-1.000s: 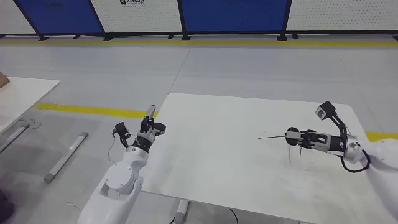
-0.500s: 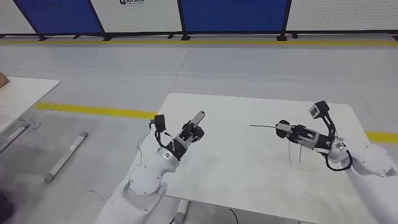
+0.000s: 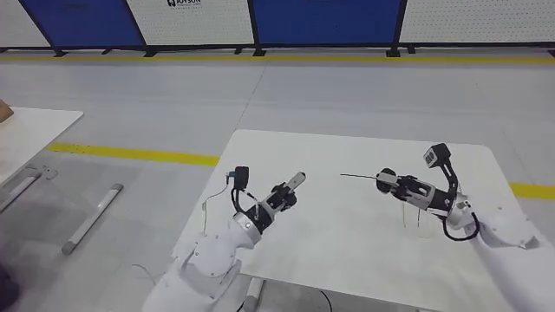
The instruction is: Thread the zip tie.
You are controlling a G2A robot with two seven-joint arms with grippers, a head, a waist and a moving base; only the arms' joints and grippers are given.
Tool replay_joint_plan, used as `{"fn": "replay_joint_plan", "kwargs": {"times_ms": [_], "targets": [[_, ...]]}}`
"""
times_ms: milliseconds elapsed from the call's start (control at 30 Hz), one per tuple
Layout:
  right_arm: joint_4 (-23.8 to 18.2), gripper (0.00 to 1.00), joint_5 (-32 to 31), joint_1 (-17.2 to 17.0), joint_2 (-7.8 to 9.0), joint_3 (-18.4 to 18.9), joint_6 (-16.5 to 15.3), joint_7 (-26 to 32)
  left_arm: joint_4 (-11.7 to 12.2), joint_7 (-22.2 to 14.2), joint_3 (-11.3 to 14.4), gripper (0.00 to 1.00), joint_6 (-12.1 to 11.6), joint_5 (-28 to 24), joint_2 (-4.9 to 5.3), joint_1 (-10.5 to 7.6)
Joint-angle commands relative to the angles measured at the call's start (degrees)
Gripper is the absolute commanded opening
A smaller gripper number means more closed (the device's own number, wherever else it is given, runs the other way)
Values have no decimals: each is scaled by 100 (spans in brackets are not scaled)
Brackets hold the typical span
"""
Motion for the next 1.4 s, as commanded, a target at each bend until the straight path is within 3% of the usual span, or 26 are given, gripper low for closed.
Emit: {"fn": "replay_joint_plan", "kwargs": {"times_ms": [0,100,167,467,533,600,667,733,767,800,1200,1300,1367], "targets": [[30,0,-218,23,-110,-188,2,-335,145,-244,318,100,-12,-32,-27,-174],[287,0,-216,111,-293,-468,2,-415,441,-499,652,100,3,-256,-77,-467],[408,0,-233,166,-344,-557,2,-379,609,-464,734,100,167,-426,-109,-654],[408,0,-233,166,-344,-557,2,-379,612,-468,744,100,159,-445,-111,-653],[323,0,-277,101,-353,-555,2,-502,666,-424,766,100,48,-816,-139,-689],[169,0,-376,5,-368,-536,2,-630,853,-387,760,100,-89,-1396,-186,-856],[26,0,-378,-77,-386,-516,2,-619,1057,-402,789,100,-30,-1888,-231,-1073],[-81,0,-420,-170,-402,-463,2,-622,1332,-387,887,100,170,-2138,-279,-1395],[-117,0,-458,-203,-408,-435,2,-645,1469,-511,1019,100,394,-1949,-286,-1572],[-126,0,-471,-214,-409,-424,2,-656,1522,-594,1078,100,486,-1848,-285,-1639],[-126,0,-471,-214,-409,-424,2,-656,1522,-594,1078,100,486,-1848,-285,-1639],[-126,0,-471,-214,-409,-424,2,-656,1523,-575,1027,100,218,-2225,-308,-1623],[-126,0,-471,-214,-409,-424,2,-656,1591,-325,1023,100,120,-2357,-335,-1653]]}}
